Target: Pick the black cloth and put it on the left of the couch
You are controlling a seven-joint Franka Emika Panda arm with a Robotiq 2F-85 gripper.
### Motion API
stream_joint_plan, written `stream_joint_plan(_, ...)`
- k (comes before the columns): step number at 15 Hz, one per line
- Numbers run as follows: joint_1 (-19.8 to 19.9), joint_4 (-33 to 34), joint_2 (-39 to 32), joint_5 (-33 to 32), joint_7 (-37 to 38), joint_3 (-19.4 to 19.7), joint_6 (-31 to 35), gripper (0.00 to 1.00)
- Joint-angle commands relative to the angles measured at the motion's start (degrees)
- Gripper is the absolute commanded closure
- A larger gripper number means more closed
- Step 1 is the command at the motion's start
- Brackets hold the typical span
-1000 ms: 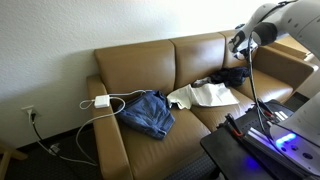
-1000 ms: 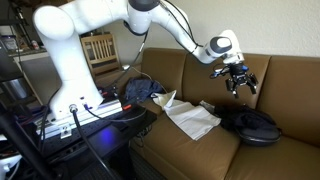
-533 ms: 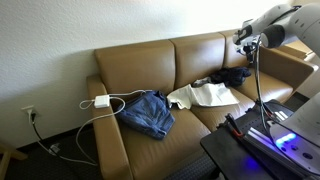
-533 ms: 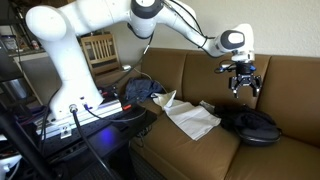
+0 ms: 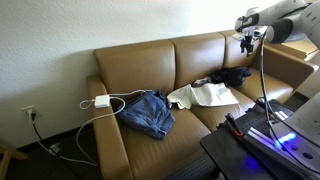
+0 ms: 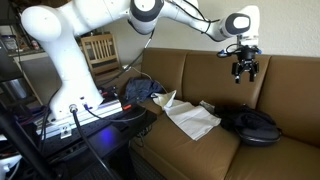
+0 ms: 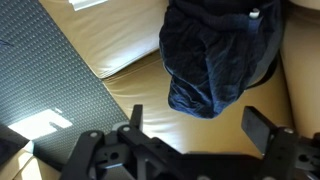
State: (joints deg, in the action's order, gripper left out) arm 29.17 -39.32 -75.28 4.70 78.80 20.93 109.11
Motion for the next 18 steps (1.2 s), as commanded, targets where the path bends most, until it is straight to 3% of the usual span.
stream_joint_plan(1, 2.90, 4.84, -1.80, -0.86, -8.41, -4.64, -8.38, 0.00)
stream_joint_plan(3, 3.22, 5.75, -1.28, -0.65, -8.61, -5.24, -15.16, 0.00)
stream_joint_plan(4, 1.86, 2.26, -0.48, -0.16, -6.50, -3.49, -10.08, 0.00)
stream_joint_plan(7, 2.00, 3.49, -0.46, -0.16, -6.92, -3.93, -13.27, 0.00)
stream_joint_plan(10, 2.54, 5.48, -4.03, 0.71, -6.45, -4.85, -7.93, 0.00)
stream_joint_plan(12, 3.64, 8.76, -7.54, 0.32, -5.01, -6.25, -10.42, 0.00)
stream_joint_plan(14, 3.81, 10.50, -11.02, -0.13, -2.07, -5.93, -8.47, 0.00)
stream_joint_plan(15, 3.94, 11.99, -13.34, -0.59, 0.79, -5.20, -5.61, 0.00)
stream_joint_plan(16, 2.13, 1.32, -8.69, -1.15, 3.65, -5.10, 2.38, 0.00)
stream_joint_plan(18, 2.36, 0.17, -10.54, -1.71, 9.75, -5.11, 10.82, 0.00)
